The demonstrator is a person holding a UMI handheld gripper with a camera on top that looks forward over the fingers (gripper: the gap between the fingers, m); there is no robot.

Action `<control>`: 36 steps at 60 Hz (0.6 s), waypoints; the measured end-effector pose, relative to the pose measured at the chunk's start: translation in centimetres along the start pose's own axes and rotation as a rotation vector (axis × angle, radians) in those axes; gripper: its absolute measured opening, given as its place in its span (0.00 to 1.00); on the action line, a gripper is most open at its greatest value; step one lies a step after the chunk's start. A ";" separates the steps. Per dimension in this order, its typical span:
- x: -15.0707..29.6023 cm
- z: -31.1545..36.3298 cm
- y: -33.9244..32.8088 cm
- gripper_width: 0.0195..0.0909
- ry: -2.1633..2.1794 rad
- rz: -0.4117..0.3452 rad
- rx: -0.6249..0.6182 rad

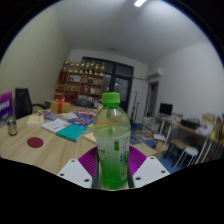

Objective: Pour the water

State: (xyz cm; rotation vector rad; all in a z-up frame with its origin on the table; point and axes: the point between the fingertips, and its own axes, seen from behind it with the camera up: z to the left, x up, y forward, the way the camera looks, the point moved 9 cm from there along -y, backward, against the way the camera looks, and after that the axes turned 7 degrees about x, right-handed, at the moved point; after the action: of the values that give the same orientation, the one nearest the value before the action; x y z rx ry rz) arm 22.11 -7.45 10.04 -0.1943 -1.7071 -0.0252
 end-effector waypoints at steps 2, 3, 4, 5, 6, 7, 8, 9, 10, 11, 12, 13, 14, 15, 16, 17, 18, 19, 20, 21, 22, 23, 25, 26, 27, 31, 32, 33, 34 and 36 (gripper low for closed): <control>1.3 0.3 -0.6 0.29 -0.067 0.000 0.009; 2.0 0.8 -0.6 0.29 -0.103 -0.002 0.010; 2.7 1.4 -0.5 0.29 -0.138 -0.005 0.012; 3.4 2.1 -0.3 0.29 -0.172 -0.009 0.016; 4.1 2.8 -0.3 0.29 -0.207 -0.014 0.019; 4.9 3.6 -0.2 0.29 -0.243 -0.019 0.023; 5.3 4.9 0.2 0.29 -0.281 -0.027 0.023; 6.1 5.7 0.3 0.29 -0.319 -0.032 0.028; 6.9 6.5 0.4 0.29 -0.360 -0.037 0.033; 7.6 7.5 0.5 0.29 -0.404 -0.043 0.038; 8.4 8.5 0.6 0.29 -0.451 -0.049 0.043; 9.1 9.5 0.7 0.29 -0.502 -0.055 0.047; 9.8 10.5 0.8 0.29 -0.554 -0.062 0.050; 11.0 10.8 0.4 0.29 -0.612 -0.067 0.065; 11.6 11.9 0.5 0.29 -0.670 -0.073 0.067; 11.6 13.4 1.4 0.29 -0.718 -0.083 0.065; 12.0 14.7 1.5 0.29 -0.776 -0.088 0.067; 12.4 15.9 1.6 0.29 -0.834 -0.094 0.071; 12.7 17.2 1.8 0.29 -0.889 -0.099 0.076; 12.8 18.4 2.0 0.29 -0.942 -0.102 0.080; 12.9 19.7 2.2 0.29 -0.994 -0.101 0.085; 13.0 20.3 2.2 0.29 -1.049 -0.098 0.102; 12.9 22.9 2.7 0.29 -1.160 -0.093 0.114; 12.8 23.9 2.9 0.29 -1.218 -0.092 0.117; 12.7 25.0 3.1 0.29 -1.275 -0.095 0.116; 12.9 27.8 2.5 0.29 -1.489 -0.116 0.099; 13.1 28.6 4.3 0.29 -1.523 -0.124 0.096; 13.2 29.3 4.4 0.29 -1.559 -0.129 0.090; 13.1 29.9 4.4 0.29 -1.591 -0.131 0.084; 13.1 30.8 4.6 0.29 -1.653 -0.130 0.068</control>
State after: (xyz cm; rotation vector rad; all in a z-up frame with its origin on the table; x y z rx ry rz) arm -9.20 2.50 17.96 -0.0101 -3.3591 0.1366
